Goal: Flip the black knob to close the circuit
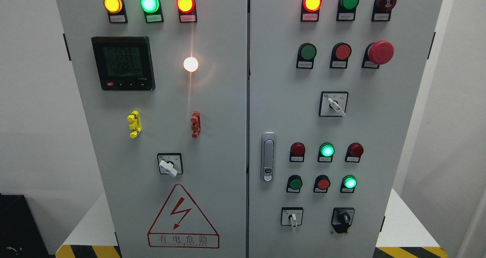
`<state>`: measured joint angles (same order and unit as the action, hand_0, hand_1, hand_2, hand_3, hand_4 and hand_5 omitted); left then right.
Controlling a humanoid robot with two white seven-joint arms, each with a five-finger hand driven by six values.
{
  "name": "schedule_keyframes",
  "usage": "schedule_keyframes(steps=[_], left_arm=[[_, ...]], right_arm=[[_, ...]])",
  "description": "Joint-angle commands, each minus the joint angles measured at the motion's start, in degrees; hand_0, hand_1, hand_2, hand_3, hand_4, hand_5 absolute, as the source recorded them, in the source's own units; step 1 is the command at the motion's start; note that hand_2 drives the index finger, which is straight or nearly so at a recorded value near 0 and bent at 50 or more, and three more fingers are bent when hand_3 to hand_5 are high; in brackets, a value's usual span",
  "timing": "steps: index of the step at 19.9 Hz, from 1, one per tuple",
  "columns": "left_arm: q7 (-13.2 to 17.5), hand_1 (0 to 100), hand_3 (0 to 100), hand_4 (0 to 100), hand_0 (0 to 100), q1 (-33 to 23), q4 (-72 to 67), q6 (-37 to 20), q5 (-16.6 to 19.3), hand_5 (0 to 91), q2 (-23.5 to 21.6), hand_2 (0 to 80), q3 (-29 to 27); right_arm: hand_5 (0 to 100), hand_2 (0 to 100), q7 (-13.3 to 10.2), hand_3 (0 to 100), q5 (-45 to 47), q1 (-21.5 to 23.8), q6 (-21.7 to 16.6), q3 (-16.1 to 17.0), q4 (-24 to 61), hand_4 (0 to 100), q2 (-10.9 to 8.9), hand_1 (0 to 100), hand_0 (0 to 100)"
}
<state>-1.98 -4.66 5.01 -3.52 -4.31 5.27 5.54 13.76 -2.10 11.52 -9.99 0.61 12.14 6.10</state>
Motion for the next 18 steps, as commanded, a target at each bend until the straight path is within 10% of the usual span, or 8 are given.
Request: schedule_keyframes(steps=[1, 18], left_arm=[[-0.04, 56, 0, 0, 12, 0.0, 0.0, 0.0, 0.0, 0.0, 0.0, 0.0, 0.0], [-0.04, 56, 0, 0, 12, 0.0, 0.0, 0.0, 0.0, 0.0, 0.0, 0.0, 0.0]], right_arm=[[0, 0, -0.22, 0, -0.01, 0.0, 0.06, 1.32, -0.45, 0, 0.14, 11, 0], [0, 0, 0.13, 0, -5.98, 6.68, 4.72, 1.14, 20.27, 0, -0.13, 12, 0]])
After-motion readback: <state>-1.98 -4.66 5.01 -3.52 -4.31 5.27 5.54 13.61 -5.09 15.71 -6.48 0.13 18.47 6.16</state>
